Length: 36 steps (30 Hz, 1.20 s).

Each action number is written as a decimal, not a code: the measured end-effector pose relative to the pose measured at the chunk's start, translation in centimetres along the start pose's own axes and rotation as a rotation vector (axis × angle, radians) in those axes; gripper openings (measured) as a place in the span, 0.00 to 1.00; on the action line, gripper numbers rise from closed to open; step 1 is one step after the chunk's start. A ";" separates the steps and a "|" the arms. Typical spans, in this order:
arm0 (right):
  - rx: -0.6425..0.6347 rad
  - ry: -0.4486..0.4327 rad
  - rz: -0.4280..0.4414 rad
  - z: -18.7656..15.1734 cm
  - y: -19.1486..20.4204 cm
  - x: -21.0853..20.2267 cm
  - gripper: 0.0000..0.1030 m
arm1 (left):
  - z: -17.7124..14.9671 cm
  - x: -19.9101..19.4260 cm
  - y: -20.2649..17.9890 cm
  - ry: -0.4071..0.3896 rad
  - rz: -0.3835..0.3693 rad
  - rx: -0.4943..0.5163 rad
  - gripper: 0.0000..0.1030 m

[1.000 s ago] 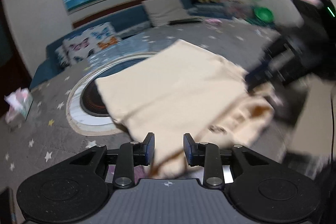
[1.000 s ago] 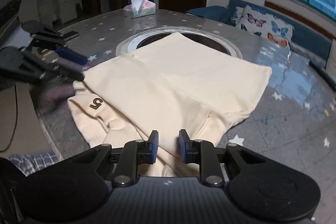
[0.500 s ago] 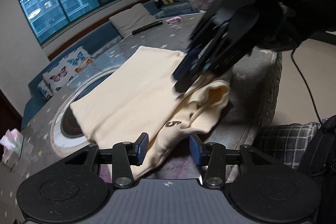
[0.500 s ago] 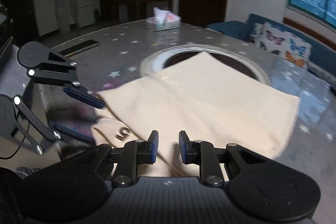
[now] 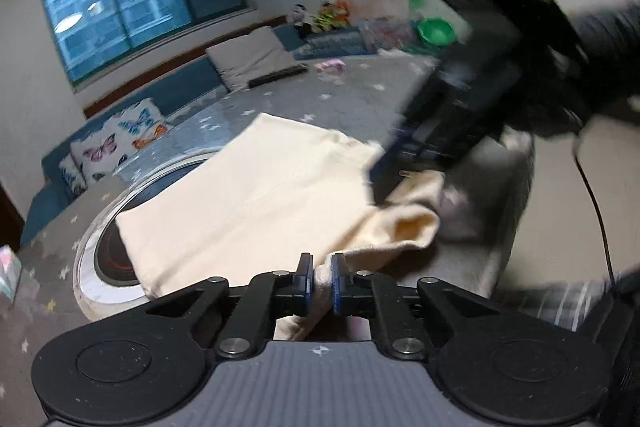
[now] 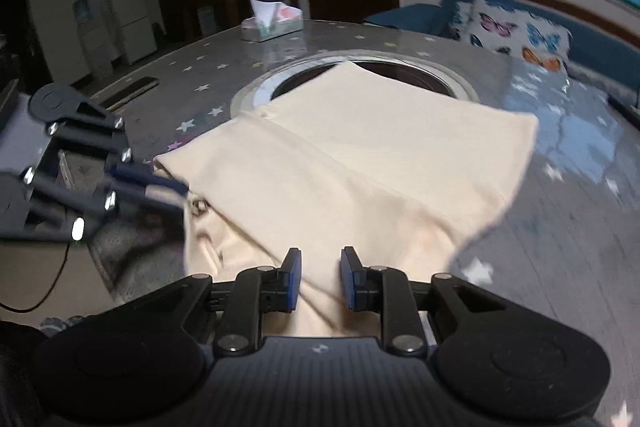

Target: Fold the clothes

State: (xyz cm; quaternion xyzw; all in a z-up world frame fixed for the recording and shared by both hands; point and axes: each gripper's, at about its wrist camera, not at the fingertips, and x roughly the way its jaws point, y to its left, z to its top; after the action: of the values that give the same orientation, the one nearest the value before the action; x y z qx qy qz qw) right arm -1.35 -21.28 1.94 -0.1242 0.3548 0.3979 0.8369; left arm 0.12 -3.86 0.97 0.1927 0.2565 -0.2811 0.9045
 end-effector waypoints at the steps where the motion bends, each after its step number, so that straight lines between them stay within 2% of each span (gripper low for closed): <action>1: 0.006 0.000 -0.001 -0.3 -0.3 -0.5 0.21 | 0.4 0.0 0.5 -0.004 0.007 -0.027 0.09; 2: 0.013 0.001 -0.002 -0.5 -0.6 -1.0 0.23 | 0.8 0.1 1.1 -0.007 0.010 -0.051 0.09; 4: 0.007 -0.001 -0.005 -0.9 -0.8 -2.0 0.41 | 1.4 0.5 2.0 -0.008 0.011 -0.095 0.09; 6: -0.033 -0.005 -0.009 -1.0 -0.4 -2.9 0.41 | 1.9 1.0 2.8 -0.003 0.010 -0.125 0.09; 8: -0.072 -0.010 -0.003 -1.1 0.0 -3.3 0.48 | 2.3 1.7 3.3 0.005 0.009 -0.146 0.09; 9: -0.105 -0.017 -0.006 -1.1 0.5 -3.2 0.55 | 2.3 1.8 3.5 0.008 0.008 -0.153 0.09; 12: -0.201 -0.037 -0.020 -1.1 1.9 -2.3 0.57 | 2.3 2.0 3.8 0.013 0.002 -0.165 0.09; 16: -0.306 -0.051 -0.054 -1.3 3.5 -0.2 0.50 | 2.2 1.7 4.0 0.015 0.001 -0.176 0.09; 18: -0.375 -0.064 -0.106 -1.6 4.2 0.6 0.47 | 2.1 1.4 4.0 0.013 -0.001 -0.186 0.09; 20: -0.417 -0.066 -0.130 -1.8 4.5 0.8 0.39 | 1.8 1.2 4.1 0.012 -0.005 -0.192 0.09; 21: -0.422 -0.058 -0.134 -1.9 4.6 0.9 0.31 | 1.7 1.0 4.0 0.011 -0.008 -0.192 0.09; 22: -0.421 -0.046 -0.135 -1.8 4.6 1.0 0.16 | 1.6 0.9 4.0 0.010 -0.012 -0.191 0.09; 23: -0.406 -0.037 -0.131 -1.6 4.5 0.9 0.12 | 1.5 0.8 3.9 0.008 -0.015 -0.191 0.09; 27: -0.302 -0.020 -0.109 -0.3 3.5 0.6 0.08 | 0.8 -0.3 3.5 0.005 -0.011 -0.184 0.13; 29: -0.248 -0.027 -0.095 0.5 3.1 0.2 0.07 | 0.2 -0.9 2.9 0.008 0.005 -0.169 0.25; 31: -0.208 -0.034 -0.079 1.2 2.6 -0.2 0.07 | -0.5 -1.5 2.2 0.008 0.033 -0.140 0.33; 36: -0.139 -0.039 -0.051 2.8 1.4 -1.0 0.07 | -2.0 -2.1 0.5 0.015 0.108 -0.047 0.37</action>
State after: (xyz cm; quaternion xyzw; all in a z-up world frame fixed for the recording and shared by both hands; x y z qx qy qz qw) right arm -1.51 -19.57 4.76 -0.1832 0.3067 0.4025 0.8429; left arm -1.79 -1.59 0.72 0.1872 0.2591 -0.2241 0.9207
